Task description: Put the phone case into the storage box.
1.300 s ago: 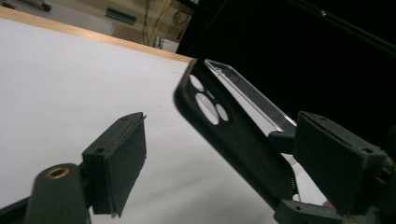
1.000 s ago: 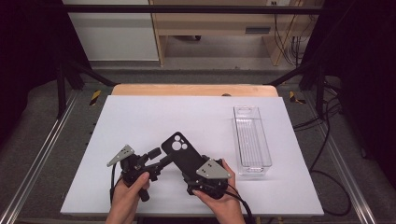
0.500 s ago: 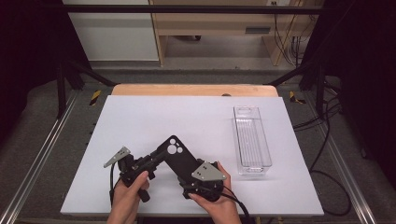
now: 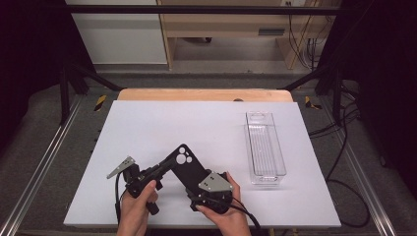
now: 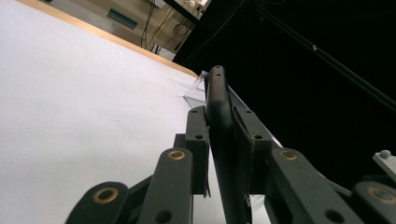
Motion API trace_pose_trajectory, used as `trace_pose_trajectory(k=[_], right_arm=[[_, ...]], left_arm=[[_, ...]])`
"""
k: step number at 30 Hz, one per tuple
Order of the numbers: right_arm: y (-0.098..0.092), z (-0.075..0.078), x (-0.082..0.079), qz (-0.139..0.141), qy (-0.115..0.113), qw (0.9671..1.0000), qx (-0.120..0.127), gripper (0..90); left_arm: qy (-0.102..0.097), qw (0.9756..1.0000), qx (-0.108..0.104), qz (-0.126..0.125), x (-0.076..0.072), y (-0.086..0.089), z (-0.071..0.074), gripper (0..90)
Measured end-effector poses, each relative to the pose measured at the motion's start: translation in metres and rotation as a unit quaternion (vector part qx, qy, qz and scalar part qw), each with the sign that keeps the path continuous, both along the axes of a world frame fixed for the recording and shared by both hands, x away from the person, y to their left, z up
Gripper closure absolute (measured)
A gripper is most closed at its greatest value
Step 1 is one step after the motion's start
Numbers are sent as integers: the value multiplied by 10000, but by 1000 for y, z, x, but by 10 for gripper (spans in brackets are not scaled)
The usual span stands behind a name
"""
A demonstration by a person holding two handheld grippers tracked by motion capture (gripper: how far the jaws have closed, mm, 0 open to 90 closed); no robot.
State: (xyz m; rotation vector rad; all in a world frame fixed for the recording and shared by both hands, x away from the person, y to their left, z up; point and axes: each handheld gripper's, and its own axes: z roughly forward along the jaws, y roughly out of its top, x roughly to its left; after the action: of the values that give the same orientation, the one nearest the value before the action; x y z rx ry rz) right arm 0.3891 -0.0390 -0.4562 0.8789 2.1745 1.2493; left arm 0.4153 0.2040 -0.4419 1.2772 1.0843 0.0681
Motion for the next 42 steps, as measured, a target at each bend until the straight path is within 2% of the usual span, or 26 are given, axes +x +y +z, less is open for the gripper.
trace_pose_trajectory(k=[6, 14, 17, 20, 24, 30, 37, 42], right_arm=[[0, -1, 1, -34, 39, 10000, -13, 145], [1, -1, 2, -25, 11, 10000, 42, 134], [1, -2, 3, 57, 96, 9999, 14, 126], [1, -2, 4, 96, 139, 9999, 28, 113], [0, -1, 4, 146, 146, 9998, 72, 83], [-1, 1, 4, 147, 100, 9997, 165, 62], [-5, 4, 4, 133, 61, 9994, 302, 56], [-6, 5, 4, 128, 67, 9994, 326, 57]], left_arm=[[21, 9998, -181, -91, -2, -3, 2, 796], [-87, 9997, -222, -86, -6, -5, 6, 806], [-174, 9998, -59, -77, -7, -7, 8, 806], [-263, 9996, -2, -84, -8, -8, 9, 806], [-349, 9994, 28, -64, -9, -9, 10, 806], [-584, 9979, 274, 6, -11, -8, 16, 806], [-717, 9963, 464, 127, -15, -10, 20, 806], [-756, 9957, 507, 170, -16, -9, 21, 805]])
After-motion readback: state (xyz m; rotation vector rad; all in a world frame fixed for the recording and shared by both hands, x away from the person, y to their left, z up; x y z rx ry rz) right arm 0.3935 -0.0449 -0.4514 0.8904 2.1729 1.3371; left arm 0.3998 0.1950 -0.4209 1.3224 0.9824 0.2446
